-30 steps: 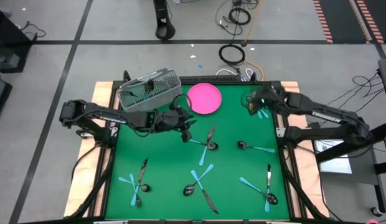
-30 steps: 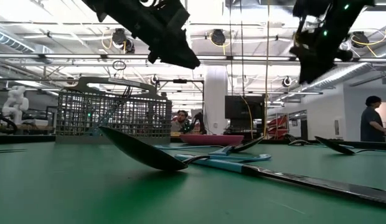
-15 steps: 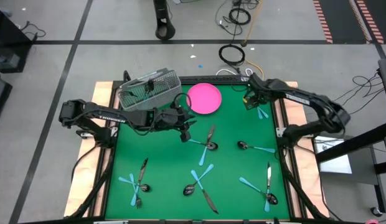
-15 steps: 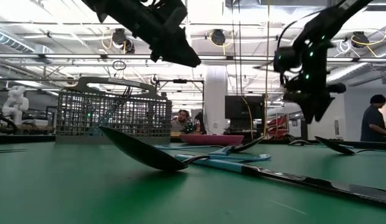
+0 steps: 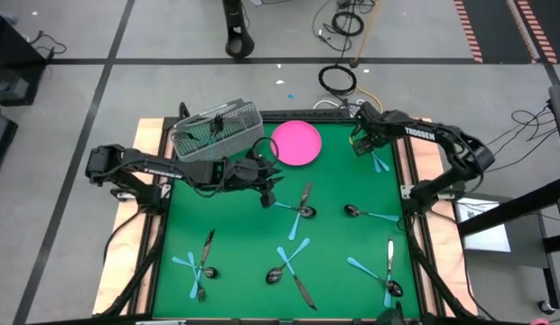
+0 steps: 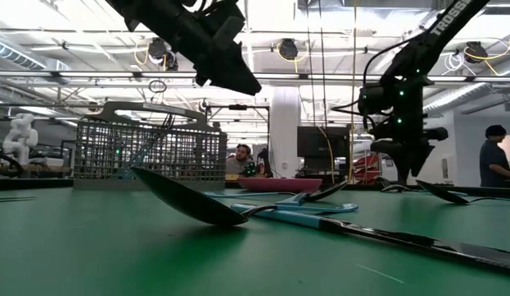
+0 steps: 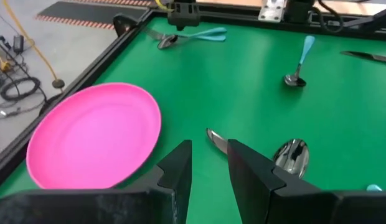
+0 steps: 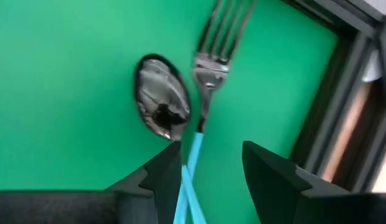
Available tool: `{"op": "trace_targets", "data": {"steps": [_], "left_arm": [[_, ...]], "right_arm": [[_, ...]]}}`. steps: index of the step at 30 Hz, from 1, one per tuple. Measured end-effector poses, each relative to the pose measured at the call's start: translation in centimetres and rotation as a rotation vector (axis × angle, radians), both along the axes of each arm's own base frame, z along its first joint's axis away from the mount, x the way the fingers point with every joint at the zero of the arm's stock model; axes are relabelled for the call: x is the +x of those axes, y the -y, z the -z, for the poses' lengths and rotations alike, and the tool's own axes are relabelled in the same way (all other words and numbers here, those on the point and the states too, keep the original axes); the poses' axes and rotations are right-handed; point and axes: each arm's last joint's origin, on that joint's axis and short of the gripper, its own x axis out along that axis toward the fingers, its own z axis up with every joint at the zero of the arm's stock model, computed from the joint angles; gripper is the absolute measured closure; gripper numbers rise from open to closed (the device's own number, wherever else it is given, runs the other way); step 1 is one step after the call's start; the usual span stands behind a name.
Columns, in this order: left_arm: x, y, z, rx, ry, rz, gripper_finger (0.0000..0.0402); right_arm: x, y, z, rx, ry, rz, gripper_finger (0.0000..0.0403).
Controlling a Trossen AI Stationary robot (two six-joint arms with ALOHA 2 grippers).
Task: Sort silverware
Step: Adjust the blue spoon on the table
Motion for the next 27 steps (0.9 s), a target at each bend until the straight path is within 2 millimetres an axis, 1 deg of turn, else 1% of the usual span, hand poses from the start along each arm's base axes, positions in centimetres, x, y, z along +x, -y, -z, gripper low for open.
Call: {"op": "trace_targets", "data": {"steps": [3, 7, 14, 20, 27], "left_arm": [[-0.1, 0.0, 0.2, -0.023, -0.011, -0.014, 0.0297], [-0.1, 0.5, 0.2, -0.028, -0.017, -0.003, 0.0297], [-0.2, 0.9, 0.3, -0.024, -0.029, 0.002, 0.0297], [-0.3, 0.9, 0.5, -0.026, -0.041, -0.023, 0.0297], [-0.4, 0.9, 0.6, -0.021, -0.056, -0.031, 0.0297]], "right_arm": [[0.0, 0.2, 0.2, 0.004, 0.005, 0.005, 0.0243], [0.2, 0.4, 0.8, 0.014, 0.018, 0.002, 0.0243], [0.3, 0.6, 1.5, 0.039, -0.014, -0.013, 0.0243], [0.2, 0.6, 1.5, 0.043, -0.021, -0.036, 0.0243], [-0.2, 0.4, 1.0, 0.044, -0.016, -0.041, 0.0243]]}}
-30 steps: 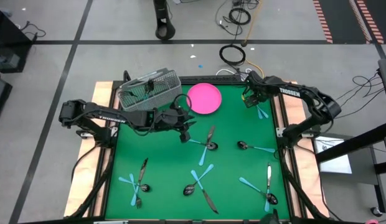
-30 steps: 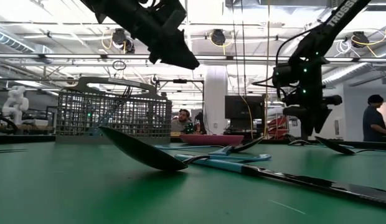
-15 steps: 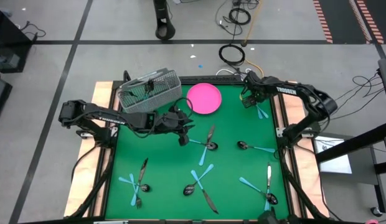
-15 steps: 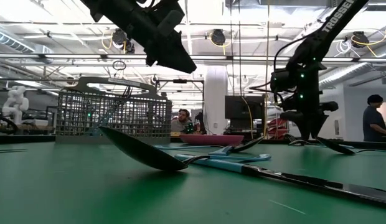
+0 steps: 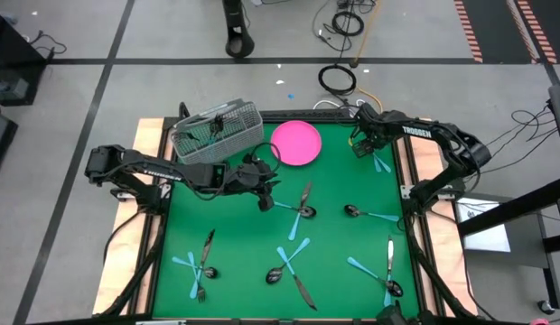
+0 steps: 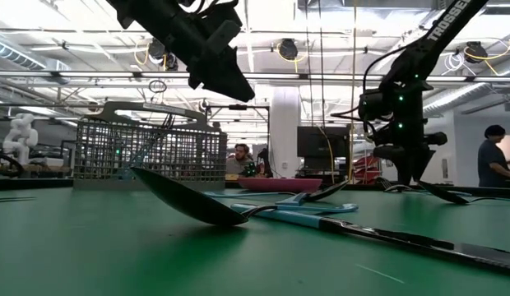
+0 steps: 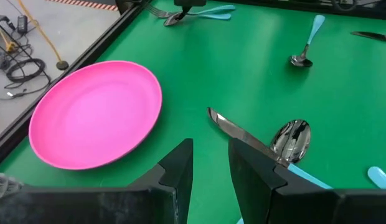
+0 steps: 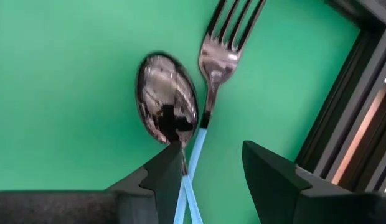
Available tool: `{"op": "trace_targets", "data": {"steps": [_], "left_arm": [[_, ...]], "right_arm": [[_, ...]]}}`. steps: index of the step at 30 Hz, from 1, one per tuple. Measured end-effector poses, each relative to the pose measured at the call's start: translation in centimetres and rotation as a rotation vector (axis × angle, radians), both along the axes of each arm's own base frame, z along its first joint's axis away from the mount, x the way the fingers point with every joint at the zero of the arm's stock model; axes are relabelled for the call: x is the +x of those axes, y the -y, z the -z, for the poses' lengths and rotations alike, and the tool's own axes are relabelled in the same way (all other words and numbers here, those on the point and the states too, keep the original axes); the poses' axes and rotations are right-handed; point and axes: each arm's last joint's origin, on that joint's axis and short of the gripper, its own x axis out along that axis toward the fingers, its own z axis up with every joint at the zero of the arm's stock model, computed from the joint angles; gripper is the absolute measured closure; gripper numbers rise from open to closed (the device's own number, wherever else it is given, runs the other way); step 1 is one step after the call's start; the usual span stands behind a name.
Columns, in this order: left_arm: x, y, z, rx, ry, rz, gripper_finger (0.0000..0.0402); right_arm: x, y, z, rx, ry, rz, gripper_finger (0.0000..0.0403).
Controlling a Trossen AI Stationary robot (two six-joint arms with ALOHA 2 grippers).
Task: Sort silverware
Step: Adjust the blue spoon on the table
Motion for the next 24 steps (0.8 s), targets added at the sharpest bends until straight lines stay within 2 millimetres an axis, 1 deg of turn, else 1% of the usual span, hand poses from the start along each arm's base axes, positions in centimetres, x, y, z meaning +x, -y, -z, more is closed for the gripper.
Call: {"op": "trace_targets", "data": {"steps": [8, 13, 24], "left_arm": [[0.01, 0.0, -0.01, 0.0, 0.001, -0.001, 0.0297], [0.01, 0.0, -0.02, -0.002, 0.003, -0.002, 0.0297], [0.02, 0.0, -0.02, -0.006, 0.005, -0.004, 0.0297]], "right_arm": [[-0.12, 0.19, 0.0, -0.008, 0.007, 0.015, 0.0243], [-0.05, 0.35, 0.41, -0.043, 0.007, 0.038, 0.0243], [0.01, 0.09, 0.37, -0.04, 0.0, 0.017, 0.0243]]}}
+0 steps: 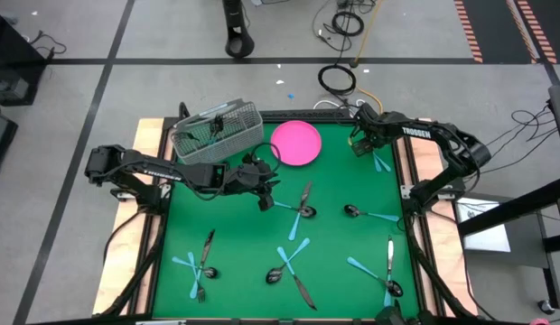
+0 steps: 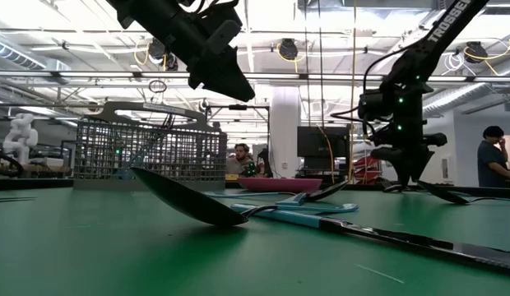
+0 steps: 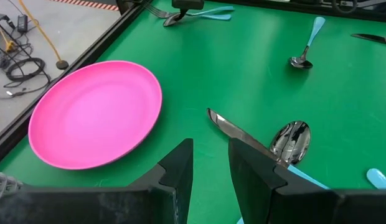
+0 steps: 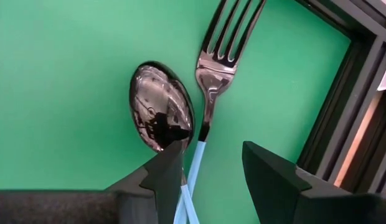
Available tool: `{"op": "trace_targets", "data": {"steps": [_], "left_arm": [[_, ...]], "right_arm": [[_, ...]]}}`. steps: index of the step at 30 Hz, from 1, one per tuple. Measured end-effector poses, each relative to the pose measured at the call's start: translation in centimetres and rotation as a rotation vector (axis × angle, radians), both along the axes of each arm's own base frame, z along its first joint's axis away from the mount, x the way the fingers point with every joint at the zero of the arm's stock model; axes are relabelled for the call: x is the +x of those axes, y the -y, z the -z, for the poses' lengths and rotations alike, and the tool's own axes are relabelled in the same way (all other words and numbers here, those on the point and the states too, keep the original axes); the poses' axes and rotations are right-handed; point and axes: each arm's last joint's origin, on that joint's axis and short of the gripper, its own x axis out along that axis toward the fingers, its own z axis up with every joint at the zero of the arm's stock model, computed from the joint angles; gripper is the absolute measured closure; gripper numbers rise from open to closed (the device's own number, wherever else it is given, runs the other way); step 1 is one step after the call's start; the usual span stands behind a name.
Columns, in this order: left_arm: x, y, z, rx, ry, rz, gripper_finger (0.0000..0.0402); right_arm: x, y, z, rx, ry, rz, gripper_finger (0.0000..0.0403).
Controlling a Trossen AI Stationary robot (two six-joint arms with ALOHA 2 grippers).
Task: Sort silverware
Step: Adjust the blue spoon on the table
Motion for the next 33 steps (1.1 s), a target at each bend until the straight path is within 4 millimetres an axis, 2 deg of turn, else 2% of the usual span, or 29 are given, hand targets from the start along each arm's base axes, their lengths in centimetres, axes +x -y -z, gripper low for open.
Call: {"op": "trace_targets", "data": {"steps": [11, 17, 27, 33], "left_arm": [[0.0, -0.1, 0.0, 0.018, -0.004, -0.006, 0.0297], [0.0, -0.1, 0.0, 0.022, -0.006, -0.004, 0.0297], [0.0, -0.1, 0.0, 0.022, -0.006, -0.004, 0.0297], [0.0, -0.1, 0.0, 0.022, -0.006, -0.004, 0.0297]], "right_arm": [[-0.6, -1.0, -2.3, -0.014, 0.072, -0.031, 0.0243], [-0.5, -0.9, -1.8, -0.011, 0.036, -0.025, 0.0248], [-0.4, -0.8, -1.8, -0.023, 0.038, -0.007, 0.0287], [-0.4, -0.8, -1.8, -0.022, 0.043, 0.006, 0.029]]}}
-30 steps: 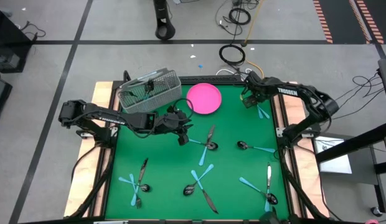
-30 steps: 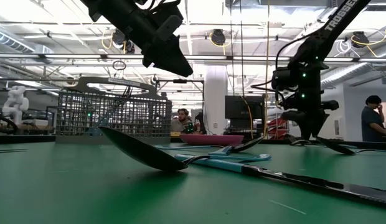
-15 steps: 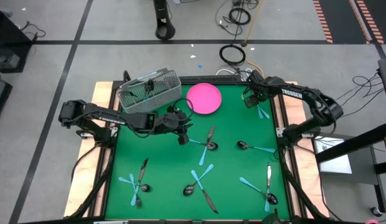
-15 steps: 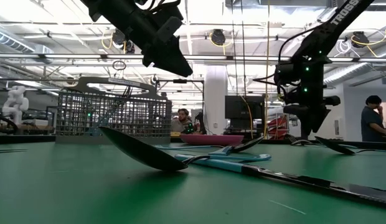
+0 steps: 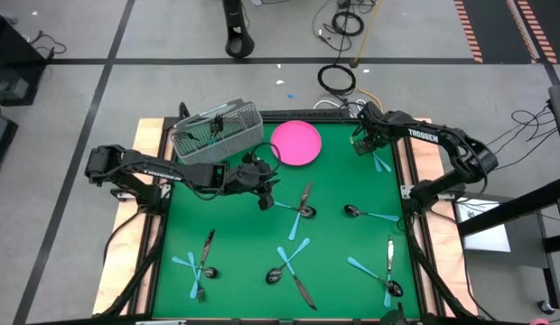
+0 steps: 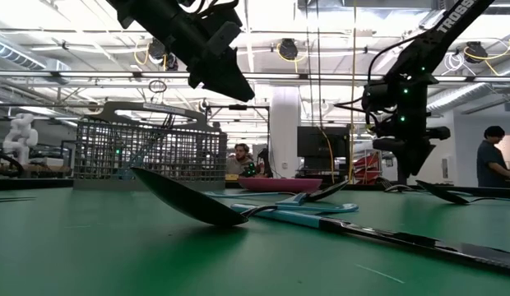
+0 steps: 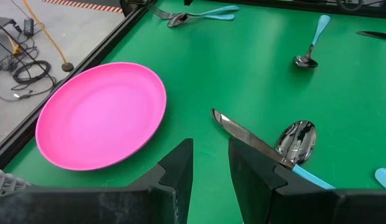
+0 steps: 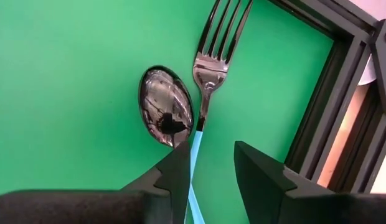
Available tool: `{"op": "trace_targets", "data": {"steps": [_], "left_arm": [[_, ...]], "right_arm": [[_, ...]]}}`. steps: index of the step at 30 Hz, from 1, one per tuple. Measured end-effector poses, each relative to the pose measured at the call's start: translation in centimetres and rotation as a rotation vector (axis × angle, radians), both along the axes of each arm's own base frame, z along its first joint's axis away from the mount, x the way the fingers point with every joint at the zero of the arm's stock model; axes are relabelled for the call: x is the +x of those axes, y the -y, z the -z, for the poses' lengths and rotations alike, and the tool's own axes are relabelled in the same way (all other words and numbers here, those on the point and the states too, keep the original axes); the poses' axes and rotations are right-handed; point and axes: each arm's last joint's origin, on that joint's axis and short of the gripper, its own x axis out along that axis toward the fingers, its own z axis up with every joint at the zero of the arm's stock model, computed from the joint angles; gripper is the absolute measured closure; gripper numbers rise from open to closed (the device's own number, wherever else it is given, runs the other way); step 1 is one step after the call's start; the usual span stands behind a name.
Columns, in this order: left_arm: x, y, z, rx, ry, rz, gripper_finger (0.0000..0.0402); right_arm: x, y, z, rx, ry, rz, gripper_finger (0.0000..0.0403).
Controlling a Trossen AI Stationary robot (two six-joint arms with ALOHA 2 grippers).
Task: Sort silverware
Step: Adjust the blue spoon on the table
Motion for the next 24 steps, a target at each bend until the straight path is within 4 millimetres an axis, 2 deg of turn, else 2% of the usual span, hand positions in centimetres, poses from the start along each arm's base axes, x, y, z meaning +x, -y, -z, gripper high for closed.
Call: {"op": "trace_targets", "data": {"steps": [5, 12, 24], "left_arm": [[0.0, 0.0, 0.0, 0.0, 0.0, 0.0, 0.0297], [0.0, 0.0, 0.0, 0.003, -0.001, 0.003, 0.0297], [0.0, 0.0, 0.0, 0.0, 0.001, 0.001, 0.0297]], "right_arm": [[0.0, -1.0, 0.5, 0.04, -0.048, -0.01, 0.0287], [0.1, -1.3, 1.9, -0.03, -0.031, -0.004, 0.0287], [0.1, -1.3, 2.0, -0.038, -0.028, 0.001, 0.0287]]}}
